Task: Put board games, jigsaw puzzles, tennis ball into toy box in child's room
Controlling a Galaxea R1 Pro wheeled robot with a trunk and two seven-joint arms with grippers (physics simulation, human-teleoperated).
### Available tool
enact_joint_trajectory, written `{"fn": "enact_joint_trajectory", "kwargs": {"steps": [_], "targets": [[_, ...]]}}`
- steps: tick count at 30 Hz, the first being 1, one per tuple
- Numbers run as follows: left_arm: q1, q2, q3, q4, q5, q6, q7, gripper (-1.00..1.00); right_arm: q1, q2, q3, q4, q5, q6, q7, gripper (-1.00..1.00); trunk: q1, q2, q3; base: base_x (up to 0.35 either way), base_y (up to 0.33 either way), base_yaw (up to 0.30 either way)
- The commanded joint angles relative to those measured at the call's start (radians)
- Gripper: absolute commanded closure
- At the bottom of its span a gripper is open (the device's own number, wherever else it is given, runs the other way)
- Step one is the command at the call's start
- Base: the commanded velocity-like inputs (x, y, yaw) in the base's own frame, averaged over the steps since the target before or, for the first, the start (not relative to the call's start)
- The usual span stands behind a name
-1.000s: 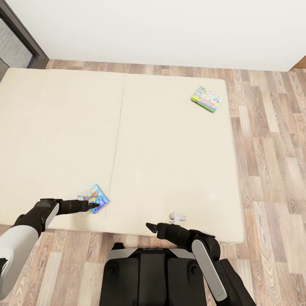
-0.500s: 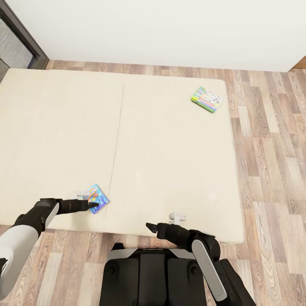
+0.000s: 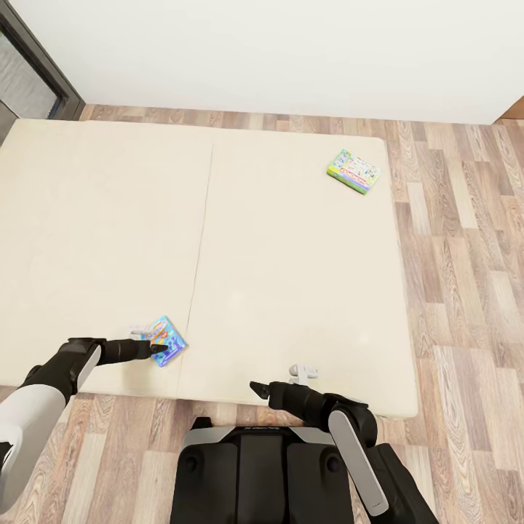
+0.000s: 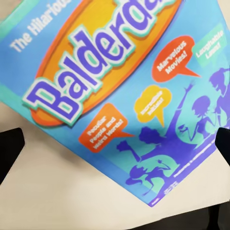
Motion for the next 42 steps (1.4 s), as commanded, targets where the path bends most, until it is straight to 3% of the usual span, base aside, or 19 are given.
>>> {"fn": "enact_joint_trajectory", "kwargs": {"steps": [1, 15, 25, 42], "targets": [[0.000, 0.000, 0.005, -0.001, -0.003, 0.007, 0.000, -1.00, 0.000, 0.000, -0.001, -0.001, 0.002, 0.005, 0.002, -1.00, 0.001, -0.002, -0.001, 0.000, 0.000, 0.000], [0.000, -0.003, 0.029, -0.005, -0.001, 0.008, 0.034, -1.00, 0.000, 0.000, -0.001, -0.001, 0.002, 0.005, 0.002, -1.00, 0.001, -0.002, -0.001, 0.000, 0.000, 0.000], [0.000, -0.008, 0.032, -0.007, 0.000, 0.007, 0.082, -1.00, 0.000, 0.000, -0.001, -0.001, 0.002, 0.005, 0.002, -1.00, 0.001, -0.002, -0.001, 0.000, 0.000, 0.000], [-0.001, -0.011, 0.035, -0.028, 0.003, 0.009, 0.104, -1.00, 0.000, 0.000, -0.001, -0.001, 0.002, 0.005, 0.002, -1.00, 0.001, -0.002, -0.001, 0.000, 0.000, 0.000]]}}
